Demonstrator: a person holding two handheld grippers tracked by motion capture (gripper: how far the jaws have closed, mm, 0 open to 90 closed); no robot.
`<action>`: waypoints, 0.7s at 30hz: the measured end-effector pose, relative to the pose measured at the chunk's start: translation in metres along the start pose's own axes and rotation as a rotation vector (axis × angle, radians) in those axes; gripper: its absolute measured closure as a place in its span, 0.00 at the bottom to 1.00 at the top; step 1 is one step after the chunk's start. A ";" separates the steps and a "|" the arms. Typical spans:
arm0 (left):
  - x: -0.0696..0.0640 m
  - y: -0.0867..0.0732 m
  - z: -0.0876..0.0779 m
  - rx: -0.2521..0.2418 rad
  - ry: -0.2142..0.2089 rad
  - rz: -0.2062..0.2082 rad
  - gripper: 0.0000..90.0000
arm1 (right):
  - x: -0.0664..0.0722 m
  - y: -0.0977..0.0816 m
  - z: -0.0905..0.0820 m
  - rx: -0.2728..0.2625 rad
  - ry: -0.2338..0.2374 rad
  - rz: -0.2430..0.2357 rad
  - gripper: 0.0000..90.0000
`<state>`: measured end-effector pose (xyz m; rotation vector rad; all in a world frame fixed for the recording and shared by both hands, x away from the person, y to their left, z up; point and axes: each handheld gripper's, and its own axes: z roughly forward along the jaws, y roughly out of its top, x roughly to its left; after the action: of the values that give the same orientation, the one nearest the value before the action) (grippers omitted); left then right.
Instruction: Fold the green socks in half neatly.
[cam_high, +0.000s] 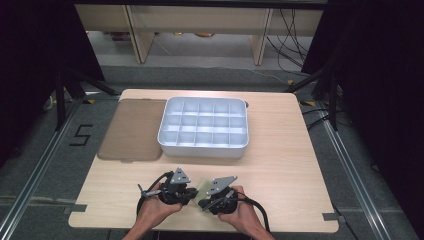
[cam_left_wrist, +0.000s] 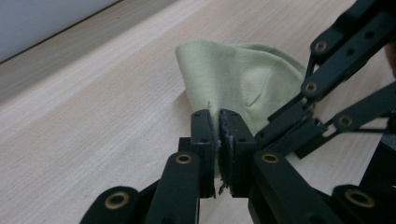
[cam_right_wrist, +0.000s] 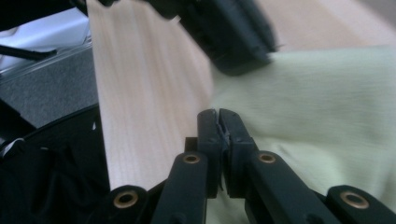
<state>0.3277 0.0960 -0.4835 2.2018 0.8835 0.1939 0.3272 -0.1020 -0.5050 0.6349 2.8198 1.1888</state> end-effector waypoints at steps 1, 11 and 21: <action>0.000 0.000 -0.001 -0.001 0.004 0.002 0.93 | -0.002 0.001 -0.003 -0.012 -0.007 -0.012 0.98; -0.001 0.001 -0.002 -0.004 0.013 0.012 0.93 | -0.032 0.005 -0.025 -0.079 -0.116 0.071 0.98; -0.003 0.003 -0.003 -0.008 0.024 0.033 0.93 | -0.043 0.001 -0.015 -0.021 -0.171 0.064 0.98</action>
<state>0.3258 0.0943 -0.4786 2.2122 0.8587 0.2393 0.3644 -0.1279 -0.4992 0.7898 2.6609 1.1136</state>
